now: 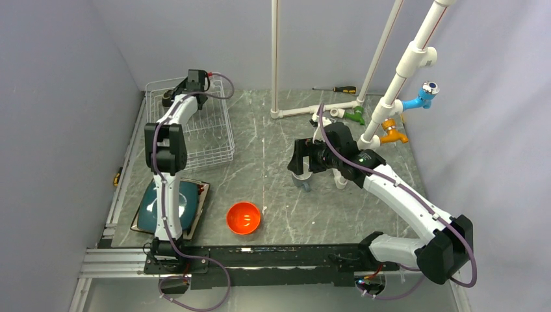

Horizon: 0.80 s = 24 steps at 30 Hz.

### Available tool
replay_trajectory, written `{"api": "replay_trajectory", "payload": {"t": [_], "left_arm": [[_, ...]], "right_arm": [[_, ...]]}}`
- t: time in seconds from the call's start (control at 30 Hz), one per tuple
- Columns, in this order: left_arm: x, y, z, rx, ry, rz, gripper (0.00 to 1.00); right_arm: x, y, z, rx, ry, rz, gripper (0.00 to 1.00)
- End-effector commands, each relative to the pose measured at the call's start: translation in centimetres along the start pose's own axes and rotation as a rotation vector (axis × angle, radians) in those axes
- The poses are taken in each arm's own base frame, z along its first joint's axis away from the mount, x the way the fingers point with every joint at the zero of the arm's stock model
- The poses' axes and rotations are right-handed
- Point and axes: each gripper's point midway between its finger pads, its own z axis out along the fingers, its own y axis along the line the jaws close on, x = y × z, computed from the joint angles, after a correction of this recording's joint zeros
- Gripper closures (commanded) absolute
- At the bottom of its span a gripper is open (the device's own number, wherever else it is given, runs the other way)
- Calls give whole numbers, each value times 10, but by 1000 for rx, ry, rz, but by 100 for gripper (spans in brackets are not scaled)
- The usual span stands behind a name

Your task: Load the mixed dishes into the dish rack

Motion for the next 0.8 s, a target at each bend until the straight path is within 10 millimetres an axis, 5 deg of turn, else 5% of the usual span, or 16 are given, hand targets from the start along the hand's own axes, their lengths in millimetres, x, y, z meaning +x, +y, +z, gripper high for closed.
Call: {"api": "replay_trajectory", "payload": {"t": [0.0,0.53,0.7,0.77], "left_arm": [[-19,42,-12,-143,-31,34,100],[8,7,19,-116,66,185,96],[12,8,23,-150,81,196,81],[12,7,21,-134,74,183,65]], "right_arm": [[-19,9,-5,-28,-46,3,10],[-22,10,-5,-28,-61,11,10],[-21,10,-4,-30,-57,15,10],[-21,10,-4,-32,-57,18,10]]}}
